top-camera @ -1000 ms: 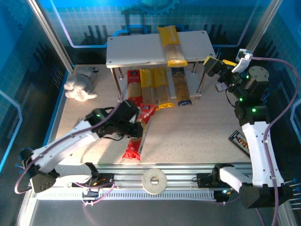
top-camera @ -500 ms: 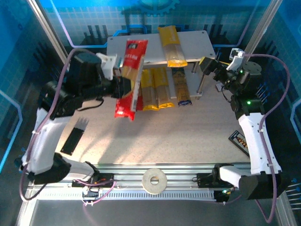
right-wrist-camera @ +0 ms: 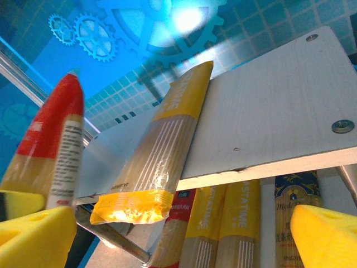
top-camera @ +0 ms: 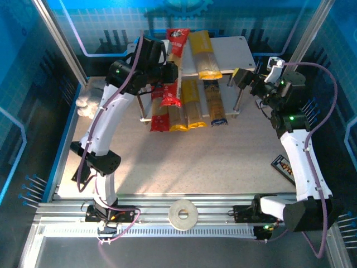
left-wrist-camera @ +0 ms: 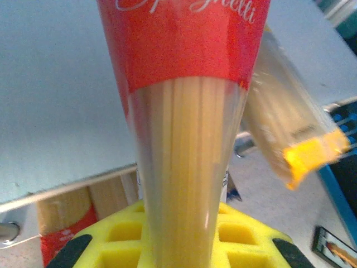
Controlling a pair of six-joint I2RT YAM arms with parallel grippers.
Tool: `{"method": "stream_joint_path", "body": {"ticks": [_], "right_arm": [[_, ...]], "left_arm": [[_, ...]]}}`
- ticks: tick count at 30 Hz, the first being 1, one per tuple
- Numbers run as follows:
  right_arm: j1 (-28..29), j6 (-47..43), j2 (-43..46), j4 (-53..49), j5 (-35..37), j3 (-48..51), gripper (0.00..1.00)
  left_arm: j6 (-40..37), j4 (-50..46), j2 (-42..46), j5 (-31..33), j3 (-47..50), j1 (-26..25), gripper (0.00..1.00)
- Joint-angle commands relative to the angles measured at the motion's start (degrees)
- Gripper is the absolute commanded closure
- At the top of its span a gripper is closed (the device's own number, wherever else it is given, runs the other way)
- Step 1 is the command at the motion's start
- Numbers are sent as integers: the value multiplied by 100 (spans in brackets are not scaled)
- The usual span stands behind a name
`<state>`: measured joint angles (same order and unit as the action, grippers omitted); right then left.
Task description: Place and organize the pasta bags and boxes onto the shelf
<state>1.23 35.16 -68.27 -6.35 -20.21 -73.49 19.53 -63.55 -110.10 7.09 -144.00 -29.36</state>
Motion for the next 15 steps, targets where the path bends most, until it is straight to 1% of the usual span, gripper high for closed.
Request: {"method": "stream_joint_path", "body": {"ticks": [1,9,15], "right_arm": [[99,-30,-11,117,-105,-108,0],[123,-50,-107,147,-132,-97,0],[158,-71,-213,160,-157,-97,0]], "left_arm": [[28,1554,462,563,-22,16,100],[25,2455,248,887,-7,2,100],[14,2632,-51,1093,-79,10,100]]}}
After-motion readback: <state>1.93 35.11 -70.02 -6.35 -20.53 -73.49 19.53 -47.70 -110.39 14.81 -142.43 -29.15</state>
